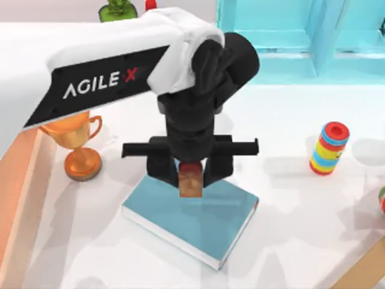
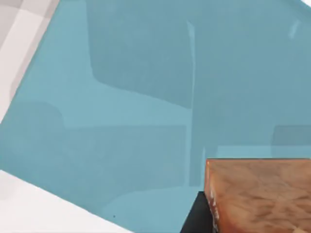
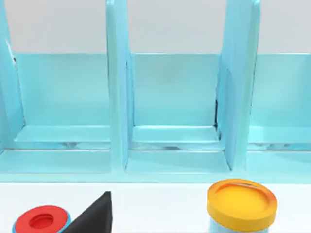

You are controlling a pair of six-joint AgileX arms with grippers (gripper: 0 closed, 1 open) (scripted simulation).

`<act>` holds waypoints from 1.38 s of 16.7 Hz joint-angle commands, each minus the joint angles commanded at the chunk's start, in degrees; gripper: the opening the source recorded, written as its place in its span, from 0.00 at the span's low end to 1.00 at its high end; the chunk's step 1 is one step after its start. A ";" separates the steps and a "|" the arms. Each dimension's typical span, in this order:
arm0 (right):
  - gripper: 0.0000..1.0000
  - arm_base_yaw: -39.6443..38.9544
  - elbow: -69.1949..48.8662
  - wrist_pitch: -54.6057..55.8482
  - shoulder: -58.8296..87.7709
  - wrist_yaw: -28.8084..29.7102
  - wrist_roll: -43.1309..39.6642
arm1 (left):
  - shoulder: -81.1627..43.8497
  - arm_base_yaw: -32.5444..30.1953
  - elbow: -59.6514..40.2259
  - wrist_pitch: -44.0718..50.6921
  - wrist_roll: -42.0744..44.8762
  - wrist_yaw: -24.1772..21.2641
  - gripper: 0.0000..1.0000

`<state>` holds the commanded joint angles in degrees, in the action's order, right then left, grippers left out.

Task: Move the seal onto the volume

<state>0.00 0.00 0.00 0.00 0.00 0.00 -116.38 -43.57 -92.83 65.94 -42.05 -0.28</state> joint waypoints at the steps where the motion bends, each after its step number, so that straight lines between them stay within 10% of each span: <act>1: 1.00 0.00 0.00 0.00 0.00 0.00 0.00 | -0.02 -0.04 -0.12 0.14 -0.03 0.02 0.00; 8: 1.00 0.00 0.00 0.00 0.00 0.00 0.00 | 0.02 -0.22 -0.77 0.95 -0.15 0.13 0.00; 21: 1.00 0.00 0.00 0.00 0.00 0.00 0.00 | 0.02 -0.22 -0.77 0.95 -0.15 0.13 0.98; 23: 1.00 0.00 0.00 0.00 0.00 0.00 0.00 | 0.02 -0.22 -0.77 0.95 -0.15 0.13 1.00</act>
<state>0.00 0.00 0.00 0.00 0.00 0.00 -116.36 -43.79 -93.60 66.89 -42.20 -0.15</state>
